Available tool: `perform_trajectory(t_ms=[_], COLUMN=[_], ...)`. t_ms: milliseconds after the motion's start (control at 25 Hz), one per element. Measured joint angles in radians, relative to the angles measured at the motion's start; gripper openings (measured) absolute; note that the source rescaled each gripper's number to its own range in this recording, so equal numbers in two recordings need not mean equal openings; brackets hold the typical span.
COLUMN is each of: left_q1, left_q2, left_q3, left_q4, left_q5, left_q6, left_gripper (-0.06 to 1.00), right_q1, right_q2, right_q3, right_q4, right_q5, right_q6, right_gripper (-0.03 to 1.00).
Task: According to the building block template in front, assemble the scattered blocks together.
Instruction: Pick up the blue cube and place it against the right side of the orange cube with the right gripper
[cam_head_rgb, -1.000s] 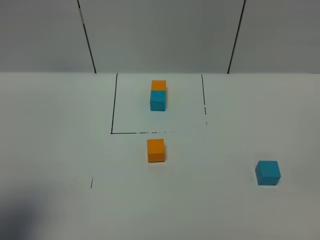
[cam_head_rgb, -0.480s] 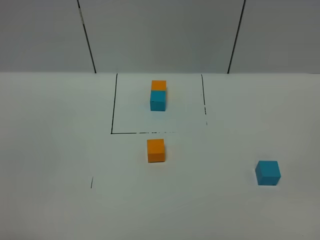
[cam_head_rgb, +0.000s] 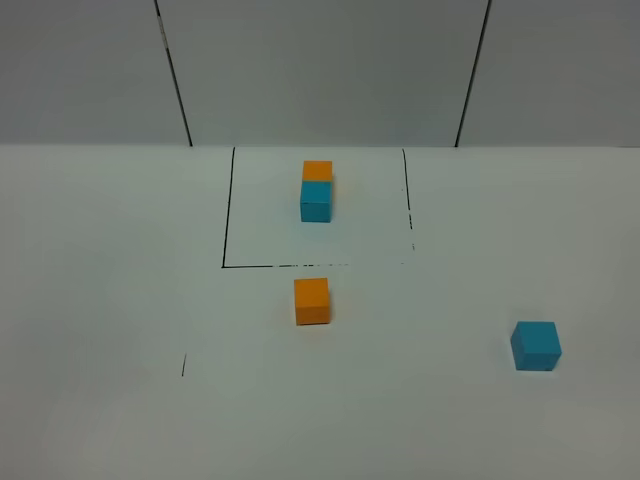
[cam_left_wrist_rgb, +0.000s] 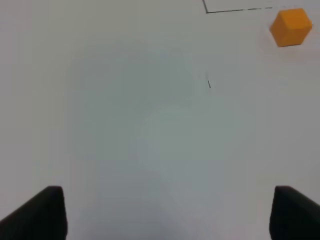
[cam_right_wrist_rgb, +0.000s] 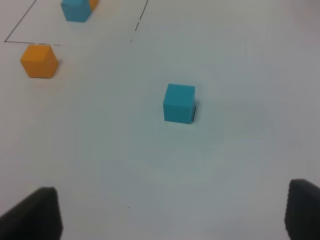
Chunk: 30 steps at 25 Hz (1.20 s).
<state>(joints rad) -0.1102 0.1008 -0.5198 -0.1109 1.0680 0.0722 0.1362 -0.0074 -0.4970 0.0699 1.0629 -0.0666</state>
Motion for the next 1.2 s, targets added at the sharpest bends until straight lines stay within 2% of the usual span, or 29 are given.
perform_trajectory(t_ms=[160,440,1200], left_q1=[0.000,0.000,0.000], left_q2=[-0.051,-0.094,-0.094], left_q3=[0.004,0.013,0.014], left_q4=[-0.043,-0.060,-0.060], left_q5=[-0.002,0.011,0.015], left_q6=[0.065,0.108,0.115], left_gripper=[0.69,0.68,0.68], right_q1=[0.000,0.000,0.000], right_q2=[0.000,0.000,0.000], right_q3=[0.000,0.000,0.000], right_q4=[0.000,0.000,0.000], right_q5=[0.000,0.000,0.000], right_q6=[0.000,0.000,0.000], right_gripper=[0.78,0.78,0.78])
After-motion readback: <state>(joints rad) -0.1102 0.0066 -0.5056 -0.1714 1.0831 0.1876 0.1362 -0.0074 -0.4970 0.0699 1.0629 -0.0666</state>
